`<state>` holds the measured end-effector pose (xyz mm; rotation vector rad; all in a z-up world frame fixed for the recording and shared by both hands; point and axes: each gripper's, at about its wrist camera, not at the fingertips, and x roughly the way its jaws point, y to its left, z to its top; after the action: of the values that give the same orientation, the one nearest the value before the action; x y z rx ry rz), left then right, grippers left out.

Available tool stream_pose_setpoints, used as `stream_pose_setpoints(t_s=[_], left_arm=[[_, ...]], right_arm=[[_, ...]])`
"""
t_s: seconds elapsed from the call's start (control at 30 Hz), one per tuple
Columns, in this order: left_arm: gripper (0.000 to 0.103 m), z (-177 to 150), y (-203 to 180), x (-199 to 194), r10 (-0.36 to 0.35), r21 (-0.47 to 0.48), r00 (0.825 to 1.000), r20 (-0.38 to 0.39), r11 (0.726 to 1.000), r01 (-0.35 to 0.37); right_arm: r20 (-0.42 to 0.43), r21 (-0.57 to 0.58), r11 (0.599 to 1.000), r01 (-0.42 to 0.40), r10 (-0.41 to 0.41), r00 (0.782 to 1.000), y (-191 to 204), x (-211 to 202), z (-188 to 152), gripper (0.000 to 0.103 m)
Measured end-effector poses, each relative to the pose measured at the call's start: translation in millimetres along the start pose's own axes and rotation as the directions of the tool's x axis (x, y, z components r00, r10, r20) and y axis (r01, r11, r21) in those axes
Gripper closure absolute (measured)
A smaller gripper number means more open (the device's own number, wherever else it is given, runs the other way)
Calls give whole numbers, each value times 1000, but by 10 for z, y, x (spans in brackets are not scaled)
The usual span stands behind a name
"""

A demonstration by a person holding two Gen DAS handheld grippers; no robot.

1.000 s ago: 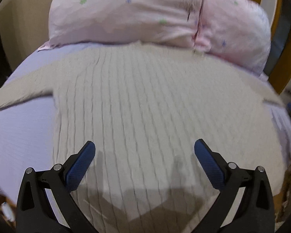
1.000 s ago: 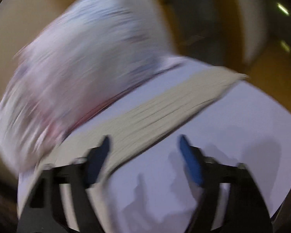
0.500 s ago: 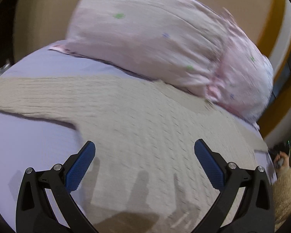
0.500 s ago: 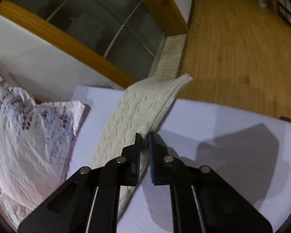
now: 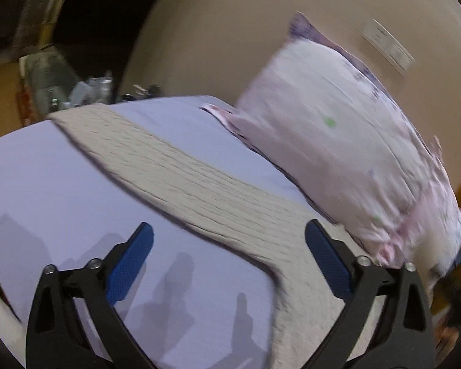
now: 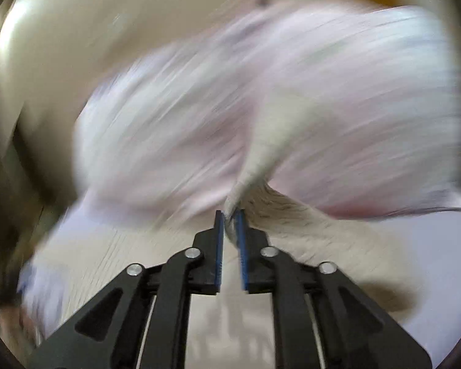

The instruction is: Fold small clothes

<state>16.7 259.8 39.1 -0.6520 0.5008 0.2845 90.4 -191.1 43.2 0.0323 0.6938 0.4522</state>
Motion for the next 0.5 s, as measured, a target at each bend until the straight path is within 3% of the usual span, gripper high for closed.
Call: stream_pose_setpoints(t_s=[0.03, 0.07, 0.13, 0.17, 0.23, 0.3, 0.5], left_arm=[[14, 28, 51, 19, 11, -21, 1000, 0, 1000, -11], [16, 83, 164, 25, 15, -50, 1000, 4, 999, -15], [19, 168, 340, 57, 30, -103, 1000, 1, 994, -30], [20, 208, 437, 77, 41, -131, 999, -5, 991, -41], [25, 320, 668, 166, 48, -204, 999, -26, 978, -52], [29, 430, 902, 266, 60, -283, 997, -49, 956, -72], [46, 697, 1362, 435, 67, -449, 997, -31, 890, -74]], right_arm=[[-88, -43, 999, -26, 22, 996, 231, 217, -138, 89], [-121, -64, 997, -36, 28, 992, 366, 306, -241, 89], [-94, -36, 998, -48, 44, 995, 393, 252, -312, 80], [-63, 3, 999, -41, 42, 997, 319, 147, -315, 67], [-13, 65, 998, -12, 13, 1000, 27, 19, -194, 53], [16, 107, 994, 28, -30, 999, -185, -48, -101, 50], [30, 261, 958, 118, -130, 991, -847, -418, -262, 45]])
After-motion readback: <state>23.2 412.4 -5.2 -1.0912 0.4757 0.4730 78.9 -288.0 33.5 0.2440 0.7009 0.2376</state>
